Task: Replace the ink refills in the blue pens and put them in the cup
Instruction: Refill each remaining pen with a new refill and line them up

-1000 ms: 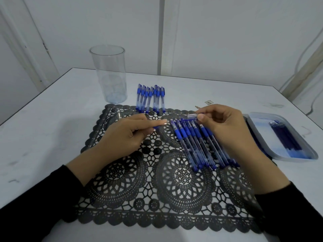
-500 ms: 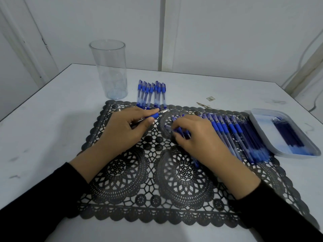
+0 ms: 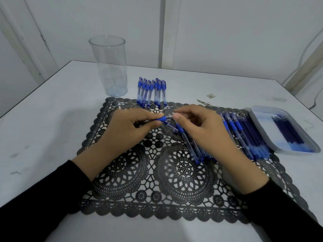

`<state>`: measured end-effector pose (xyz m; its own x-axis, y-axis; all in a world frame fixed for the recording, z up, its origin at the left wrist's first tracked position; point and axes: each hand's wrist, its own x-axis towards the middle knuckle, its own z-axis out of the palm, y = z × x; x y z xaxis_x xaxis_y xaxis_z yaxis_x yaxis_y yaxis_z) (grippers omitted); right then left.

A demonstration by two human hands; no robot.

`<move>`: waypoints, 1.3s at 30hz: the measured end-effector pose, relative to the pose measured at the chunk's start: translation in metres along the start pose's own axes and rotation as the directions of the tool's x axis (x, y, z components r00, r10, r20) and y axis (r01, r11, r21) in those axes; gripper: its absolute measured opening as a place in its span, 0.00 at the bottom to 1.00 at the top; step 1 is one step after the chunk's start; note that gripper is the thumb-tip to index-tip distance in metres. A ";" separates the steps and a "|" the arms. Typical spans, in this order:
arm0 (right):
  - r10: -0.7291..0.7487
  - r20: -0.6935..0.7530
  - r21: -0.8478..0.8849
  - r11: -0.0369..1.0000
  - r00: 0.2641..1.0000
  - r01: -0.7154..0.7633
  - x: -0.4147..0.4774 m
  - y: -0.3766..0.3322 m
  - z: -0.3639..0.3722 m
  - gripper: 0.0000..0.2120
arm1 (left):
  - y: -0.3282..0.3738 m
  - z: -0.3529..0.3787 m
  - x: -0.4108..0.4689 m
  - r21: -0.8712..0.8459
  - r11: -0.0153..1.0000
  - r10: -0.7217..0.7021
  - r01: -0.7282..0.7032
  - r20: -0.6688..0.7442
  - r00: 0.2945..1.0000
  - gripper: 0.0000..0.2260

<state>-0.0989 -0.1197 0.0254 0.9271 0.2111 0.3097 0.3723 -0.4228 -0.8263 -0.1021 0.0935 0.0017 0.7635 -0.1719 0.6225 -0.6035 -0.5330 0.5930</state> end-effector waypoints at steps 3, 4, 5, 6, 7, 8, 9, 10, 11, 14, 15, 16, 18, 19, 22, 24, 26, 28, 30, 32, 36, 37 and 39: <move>-0.020 0.029 0.052 0.998 0.999 0.019 0.000 -0.001 0.007 0.05 | 0.003 0.001 0.001 -0.016 0.999 0.046 -0.046 0.009 0.999 0.13; -0.025 0.038 0.064 0.998 0.999 0.022 0.000 0.000 0.007 0.05 | 0.004 0.001 0.001 -0.030 0.998 0.050 -0.049 0.014 0.999 0.13; -0.028 0.044 0.074 0.997 0.999 0.025 0.000 0.000 0.007 0.04 | 0.005 0.001 0.000 -0.047 0.998 0.049 -0.048 0.017 0.999 0.13; -0.034 0.049 0.078 0.996 0.998 0.030 -0.001 0.001 0.007 0.03 | 0.006 0.000 0.001 -0.061 0.997 0.047 -0.045 0.022 0.999 0.13; -0.046 0.056 0.080 0.996 0.997 0.041 -0.001 0.001 0.006 0.01 | 0.006 0.001 0.000 -0.070 0.997 0.043 -0.041 0.027 0.999 0.13; -0.061 0.059 0.075 0.996 0.996 0.056 -0.001 0.001 0.005 0.02 | 0.006 0.001 0.001 -0.077 0.996 0.039 -0.036 0.031 0.999 0.14; -0.074 0.065 0.079 0.995 0.995 0.068 -0.002 0.000 0.004 0.04 | 0.006 0.001 0.001 -0.084 0.996 0.033 -0.030 0.034 0.999 0.14; -0.077 0.075 0.093 0.993 0.994 0.070 -0.002 0.000 0.003 0.06 | 0.005 0.001 0.001 -0.090 0.996 0.030 -0.026 0.034 0.999 0.14; -0.070 0.080 0.111 0.992 0.994 0.061 -0.002 0.000 0.002 0.07 | 0.005 0.000 0.001 -0.092 0.995 0.030 -0.027 0.031 0.999 0.14; -0.057 0.046 0.079 0.995 0.997 0.053 -0.002 -0.002 0.002 0.08 | 0.003 0.000 0.000 -0.095 0.995 0.033 -0.030 0.025 0.999 0.13; -0.072 0.051 0.039 0.997 0.996 0.070 -0.002 -0.002 0.002 0.08 | 0.003 0.000 0.000 -0.097 0.995 0.030 -0.028 0.028 0.999 0.13; -0.078 0.066 0.024 0.997 0.995 0.076 -0.002 -0.001 0.003 0.07 | 0.003 0.000 0.001 -0.094 0.995 0.032 -0.029 0.032 0.999 0.13; -0.067 0.104 0.077 0.995 0.992 0.059 -0.001 0.001 0.002 0.01 | 0.003 0.000 0.001 -0.086 0.996 0.039 -0.035 0.040 0.998 0.13; -0.060 0.111 0.106 0.993 0.992 0.049 -0.001 0.002 0.001 0.02 | 0.003 0.001 0.001 -0.088 0.996 0.038 -0.035 0.038 0.999 0.13; -0.060 0.113 0.097 0.994 0.992 0.049 0.000 0.003 0.003 0.02 | 0.002 0.000 0.001 -0.089 0.995 0.036 -0.033 0.030 0.999 0.13; -0.065 0.131 0.057 0.997 0.989 0.058 -0.001 0.004 0.004 0.03 | 0.001 0.000 0.000 -0.078 0.996 0.038 -0.034 0.047 0.998 0.13; -0.055 0.147 0.089 0.995 0.988 0.042 -0.001 0.003 0.004 0.03 | 0.000 0.001 0.000 -0.063 0.997 0.039 -0.035 0.055 0.998 0.13; -0.046 0.133 0.111 0.993 0.990 0.031 -0.001 0.004 0.003 0.04 | 0.000 0.000 0.001 -0.066 0.997 0.029 -0.025 0.054 0.998 0.13; -0.055 0.125 0.071 0.996 0.991 0.046 -0.001 0.003 0.003 0.02 | 0.000 0.000 0.000 -0.069 0.997 0.024 -0.021 0.050 0.998 0.13; -0.052 0.143 0.080 0.996 0.988 0.041 -0.001 0.004 0.003 0.01 | 0.000 0.000 0.000 -0.066 0.998 0.025 -0.021 0.051 0.998 0.13; -0.031 0.147 0.157 0.988 0.989 0.008 -0.001 0.004 0.002 0.06 | 0.000 -0.001 0.000 -0.051 0.999 0.020 -0.017 0.051 0.999 0.13; -0.038 0.142 0.136 0.991 0.989 0.018 -0.001 0.004 0.002 0.05 | 0.000 -0.001 0.000 -0.050 0.999 0.018 -0.016 0.053 0.998 0.14; -0.048 0.135 0.105 0.994 0.990 0.034 -0.001 0.004 0.003 0.03 | 0.000 -0.001 0.000 -0.045 0.999 0.015 -0.013 0.056 0.998 0.14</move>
<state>-0.0986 -0.1194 0.0200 0.8938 0.3482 0.2825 0.3967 -0.3203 -0.8603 -0.1025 0.0941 0.0027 0.7658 -0.2261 0.6020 -0.6229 -0.4931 0.6072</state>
